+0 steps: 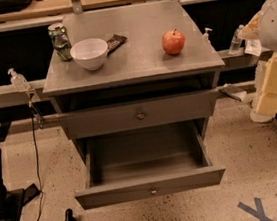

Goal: Place apple into middle drawer

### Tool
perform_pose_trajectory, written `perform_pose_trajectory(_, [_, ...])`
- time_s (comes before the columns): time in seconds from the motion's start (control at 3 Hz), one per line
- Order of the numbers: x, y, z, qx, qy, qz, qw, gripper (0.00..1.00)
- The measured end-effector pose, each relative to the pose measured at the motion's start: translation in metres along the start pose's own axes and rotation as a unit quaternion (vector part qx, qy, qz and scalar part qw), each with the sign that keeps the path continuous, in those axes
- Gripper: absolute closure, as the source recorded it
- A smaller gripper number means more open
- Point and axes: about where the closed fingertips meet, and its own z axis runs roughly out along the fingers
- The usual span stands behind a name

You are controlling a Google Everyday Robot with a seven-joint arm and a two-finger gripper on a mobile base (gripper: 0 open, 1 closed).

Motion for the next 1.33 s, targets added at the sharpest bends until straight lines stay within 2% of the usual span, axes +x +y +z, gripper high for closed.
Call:
perform_pose_trajectory(0.67, [-0.003,-0.004,-0.004,0.013,-0.002,-0.006,0.9999,0.00])
perform_pose_trajectory(1.0, [-0.001,-0.046,0.018,0.035,-0.050,0.014,0.9980,0.00])
perform_pose_trajectory(1.33, [-0.004,-0.091,0.041,0.046,-0.085,0.026,0.9949,0.00])
